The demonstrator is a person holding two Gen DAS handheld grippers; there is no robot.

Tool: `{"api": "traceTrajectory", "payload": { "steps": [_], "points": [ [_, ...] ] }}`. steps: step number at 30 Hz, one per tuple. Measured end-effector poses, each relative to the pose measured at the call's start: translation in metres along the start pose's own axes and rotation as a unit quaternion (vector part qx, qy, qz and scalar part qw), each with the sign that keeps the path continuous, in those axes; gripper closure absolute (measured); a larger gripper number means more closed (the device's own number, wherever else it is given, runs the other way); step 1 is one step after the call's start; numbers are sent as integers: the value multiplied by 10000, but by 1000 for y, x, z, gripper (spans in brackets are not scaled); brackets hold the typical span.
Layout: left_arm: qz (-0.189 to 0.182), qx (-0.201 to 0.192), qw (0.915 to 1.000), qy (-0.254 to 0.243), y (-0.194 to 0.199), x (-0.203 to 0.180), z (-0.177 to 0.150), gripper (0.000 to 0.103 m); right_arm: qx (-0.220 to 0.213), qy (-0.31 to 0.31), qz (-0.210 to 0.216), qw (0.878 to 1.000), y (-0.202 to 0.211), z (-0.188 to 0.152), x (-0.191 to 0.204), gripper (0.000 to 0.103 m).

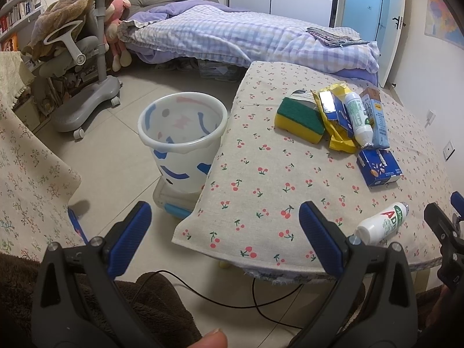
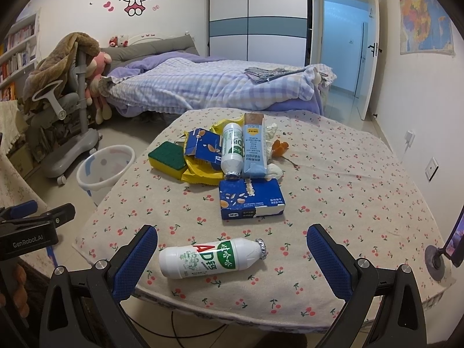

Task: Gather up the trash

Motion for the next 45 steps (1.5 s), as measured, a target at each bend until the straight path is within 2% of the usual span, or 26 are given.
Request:
{"api": "traceTrajectory", "payload": {
  "steps": [32,36,38,41,45],
  "points": [
    [-77,76,9999,-119,-2,-6,-1,2,77,13,42,10000,-1,1,-2,0],
    [-195,300,9987,-361,-10,-17,-2,2,404,168,258,9987,-9,4,1,0],
    [-285,495,9968,-552,-16,-25,-3,2,669,156,216,9974,-14,6,-8,0],
    [-449,850,9910,-931,-23,-43,-6,2,1012,102,151,9947,-20,9,-27,0],
    [-965,1422,9751,-1399,-29,-77,-9,2,1283,150,-68,9916,-26,11,-55,0]
  ]
}}
Point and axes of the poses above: each gripper's, at about its wrist camera, not at the fingertips, and y roughly against the way its jaws point, x to its left, z to its top, the point moved 10 cm from there along -y, roughly the way its jaws point, and after that the axes turned 11 degrees about x, right-handed, at the moved point
